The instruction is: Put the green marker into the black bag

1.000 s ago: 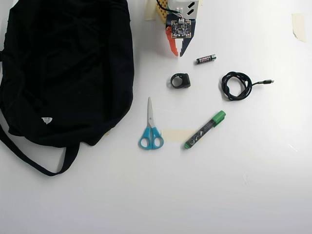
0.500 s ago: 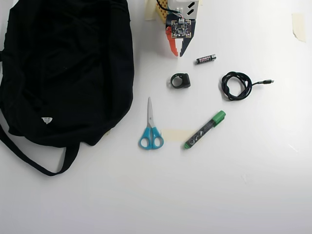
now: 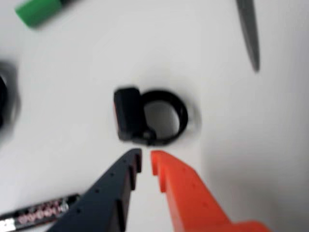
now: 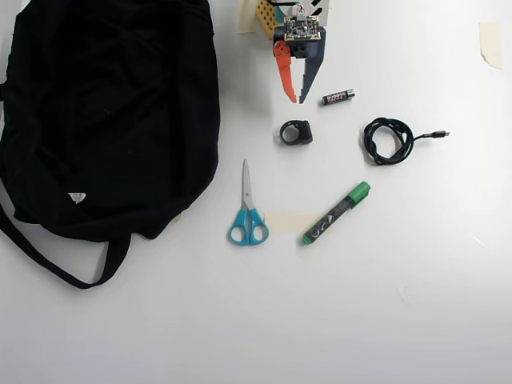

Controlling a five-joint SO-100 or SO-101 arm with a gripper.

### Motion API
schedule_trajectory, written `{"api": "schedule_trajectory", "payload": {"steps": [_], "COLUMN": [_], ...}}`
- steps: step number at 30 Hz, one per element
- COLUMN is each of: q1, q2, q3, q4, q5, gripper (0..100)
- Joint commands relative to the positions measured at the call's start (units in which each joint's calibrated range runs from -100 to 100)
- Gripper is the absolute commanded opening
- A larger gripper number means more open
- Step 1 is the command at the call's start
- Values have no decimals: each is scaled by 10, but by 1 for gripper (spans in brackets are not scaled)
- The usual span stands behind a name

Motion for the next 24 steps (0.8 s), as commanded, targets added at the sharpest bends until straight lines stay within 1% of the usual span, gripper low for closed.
{"api": "schedule_trajectory", "payload": {"steps": [1, 5, 13, 18, 24], "q1": [-8, -24, -23, -20, -18], "q2": [72, 144, 274, 339, 403], "q3": [-89, -156, -271, -315, -359], "q4": [-42, -91, -188, -274, -334], "q5": [-2, -2, 0, 3, 3], "gripper": [2, 2, 2, 2, 2]}}
